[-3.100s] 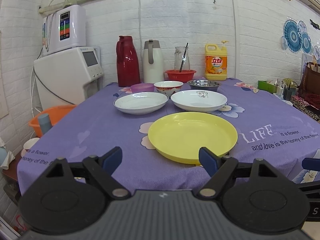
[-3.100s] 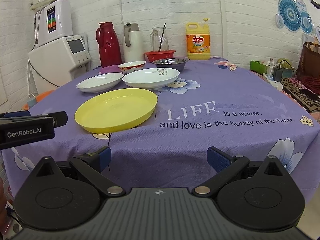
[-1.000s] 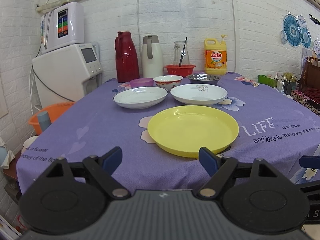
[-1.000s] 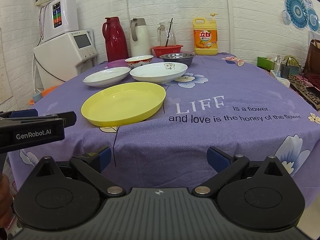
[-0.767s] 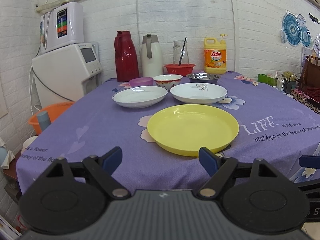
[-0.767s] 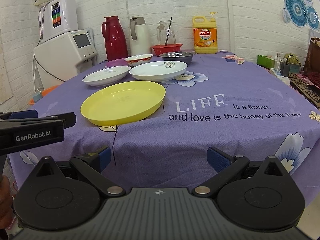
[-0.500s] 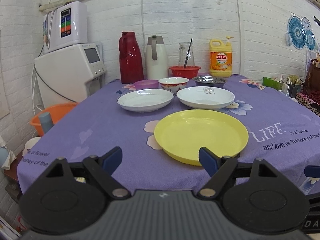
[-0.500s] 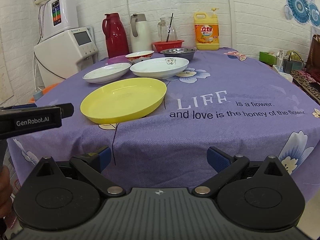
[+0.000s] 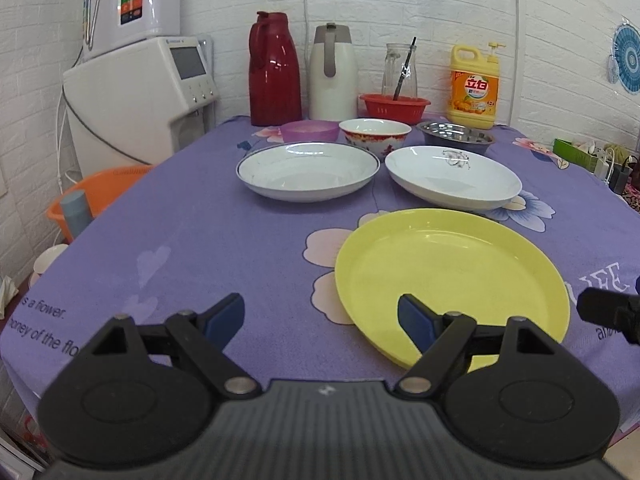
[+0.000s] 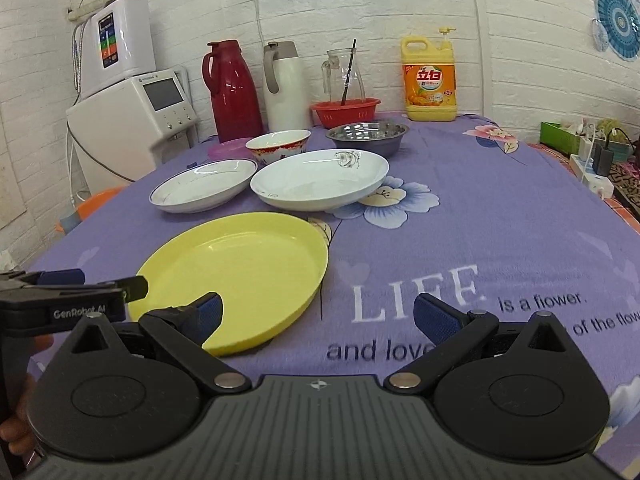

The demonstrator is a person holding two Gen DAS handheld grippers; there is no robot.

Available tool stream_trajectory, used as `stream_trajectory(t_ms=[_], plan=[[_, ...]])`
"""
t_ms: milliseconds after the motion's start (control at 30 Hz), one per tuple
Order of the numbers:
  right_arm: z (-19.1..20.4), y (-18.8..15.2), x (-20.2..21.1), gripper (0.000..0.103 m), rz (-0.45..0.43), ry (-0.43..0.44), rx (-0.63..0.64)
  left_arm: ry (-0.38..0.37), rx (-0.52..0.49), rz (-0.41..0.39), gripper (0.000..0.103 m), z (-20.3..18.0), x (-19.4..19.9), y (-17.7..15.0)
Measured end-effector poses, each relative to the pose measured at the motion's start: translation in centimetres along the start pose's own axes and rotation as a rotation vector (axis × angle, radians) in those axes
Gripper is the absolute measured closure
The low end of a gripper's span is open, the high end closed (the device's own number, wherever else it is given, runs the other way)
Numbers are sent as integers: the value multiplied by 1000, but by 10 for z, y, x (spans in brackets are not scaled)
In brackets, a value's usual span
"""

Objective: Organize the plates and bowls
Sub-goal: 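Reach the left tool to the yellow plate rim and close on it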

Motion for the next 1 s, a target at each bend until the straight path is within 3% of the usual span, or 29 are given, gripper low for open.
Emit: stream_trajectory(t_ms=[233, 400, 533, 667, 800, 900, 1000], plan=[[20, 10, -56, 0, 72, -17, 90, -42, 38, 59, 23, 15, -28, 9], [31, 2, -76, 0, 124, -9, 159, -115, 61, 119, 23, 21, -52, 11], [33, 2, -78, 0, 131, 8, 150, -149, -9, 143, 23, 14, -62, 12], [29, -1, -74, 0, 73, 36, 149, -194, -20, 161, 23, 8, -66, 14], [31, 5, -72, 0, 130, 49, 168, -220, -34, 176, 24, 2, -67, 15], [36, 13, -62, 0, 80, 80, 173, -229, -50, 187, 25, -3, -67, 14], [38, 5, -66, 0, 111, 80, 186, -243, -44, 185, 27, -7, -66, 13]])
Point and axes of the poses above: each gripper's, at about its wrist camera, not at the fingertips, and x roughly against the way its jaws point, z to its left, y to its top, the point moved 10 cm from there along -x, roughly the way its jaws point, and after that the axes turned 15 degrees about -y, right-handed, at the moved point
